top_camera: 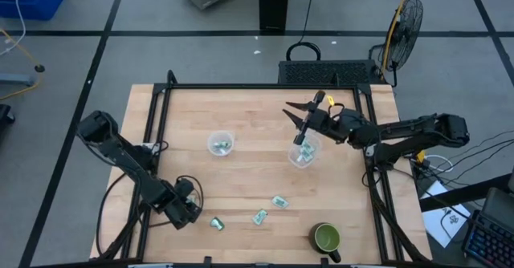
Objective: Pick and place Stevia / Truvia into bins
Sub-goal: Put the white stevia packet into the left transparent container
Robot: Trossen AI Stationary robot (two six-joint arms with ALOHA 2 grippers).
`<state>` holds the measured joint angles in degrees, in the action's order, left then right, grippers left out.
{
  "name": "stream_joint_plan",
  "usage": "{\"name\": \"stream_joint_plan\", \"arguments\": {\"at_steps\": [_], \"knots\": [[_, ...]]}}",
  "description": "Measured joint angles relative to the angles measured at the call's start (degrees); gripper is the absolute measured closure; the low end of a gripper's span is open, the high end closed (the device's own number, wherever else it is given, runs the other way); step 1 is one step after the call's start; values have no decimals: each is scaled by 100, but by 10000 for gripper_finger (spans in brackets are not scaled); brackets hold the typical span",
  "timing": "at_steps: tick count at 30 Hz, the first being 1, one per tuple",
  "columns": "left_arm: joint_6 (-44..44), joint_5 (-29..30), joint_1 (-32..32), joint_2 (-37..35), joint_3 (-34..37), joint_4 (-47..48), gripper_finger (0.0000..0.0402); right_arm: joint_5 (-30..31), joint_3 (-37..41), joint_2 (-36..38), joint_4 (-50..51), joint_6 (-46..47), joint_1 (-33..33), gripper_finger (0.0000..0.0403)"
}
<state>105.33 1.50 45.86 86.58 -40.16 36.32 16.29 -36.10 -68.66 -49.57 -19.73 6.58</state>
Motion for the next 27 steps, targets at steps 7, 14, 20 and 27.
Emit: {"name": "stream_joint_plan", "arguments": {"at_steps": [7, 14, 20, 27], "knots": [[237, 102, -34, -48, 13, -27, 156, 2, -424, 88, 1703, 614, 175, 303], [266, 117, -139, -45, 15, -29, 156, -11, -883, 92, 3724, 1542, 276, 303], [168, 107, -213, -43, 20, -40, 156, -495, -883, 90, 4261, 1965, 274, 303], [20, 113, -213, -43, 22, -38, 164, -605, -883, 90, 4269, 1968, 235, 303]]}}
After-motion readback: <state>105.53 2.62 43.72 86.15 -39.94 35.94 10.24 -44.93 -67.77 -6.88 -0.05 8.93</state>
